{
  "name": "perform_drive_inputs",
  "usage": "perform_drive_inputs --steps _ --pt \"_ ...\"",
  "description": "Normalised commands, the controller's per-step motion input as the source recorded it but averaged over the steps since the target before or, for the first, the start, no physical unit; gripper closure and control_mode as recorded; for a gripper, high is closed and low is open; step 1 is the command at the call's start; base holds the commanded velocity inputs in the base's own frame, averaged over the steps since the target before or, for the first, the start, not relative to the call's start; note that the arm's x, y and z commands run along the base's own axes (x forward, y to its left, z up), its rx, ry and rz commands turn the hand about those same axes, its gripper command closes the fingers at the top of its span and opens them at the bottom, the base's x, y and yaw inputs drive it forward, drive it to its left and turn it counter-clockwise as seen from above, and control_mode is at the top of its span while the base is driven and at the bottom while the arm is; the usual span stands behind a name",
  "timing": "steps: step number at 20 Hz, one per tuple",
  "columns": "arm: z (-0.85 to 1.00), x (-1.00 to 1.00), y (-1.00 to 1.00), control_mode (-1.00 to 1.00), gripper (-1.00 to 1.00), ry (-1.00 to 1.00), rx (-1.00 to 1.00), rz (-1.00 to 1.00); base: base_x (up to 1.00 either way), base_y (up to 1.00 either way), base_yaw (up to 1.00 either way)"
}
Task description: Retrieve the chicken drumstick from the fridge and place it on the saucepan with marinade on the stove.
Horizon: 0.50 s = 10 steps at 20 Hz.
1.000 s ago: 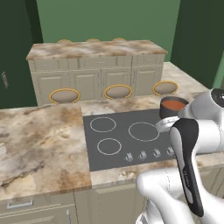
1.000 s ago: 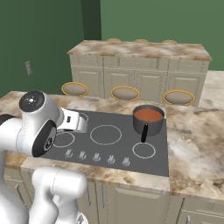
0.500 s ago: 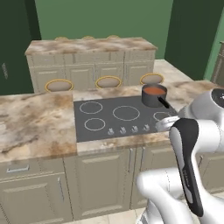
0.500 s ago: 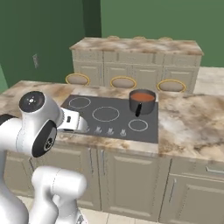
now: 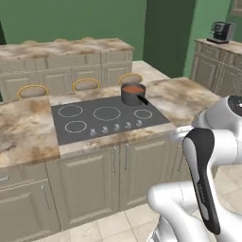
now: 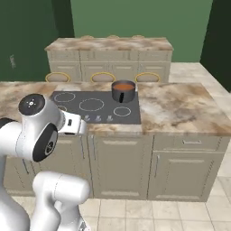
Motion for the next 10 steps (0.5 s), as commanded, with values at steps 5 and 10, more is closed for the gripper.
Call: perform_drive_inputs --steps 5,10 --pt "0.00 0.00 0.00 1.00 -1.00 0.00 0.00 0.00 -0.05 -0.16 -0.56" --pt "0.00 0.00 0.00 1.00 -1.00 0.00 0.00 0.00 0.03 -0.10 -0.60"
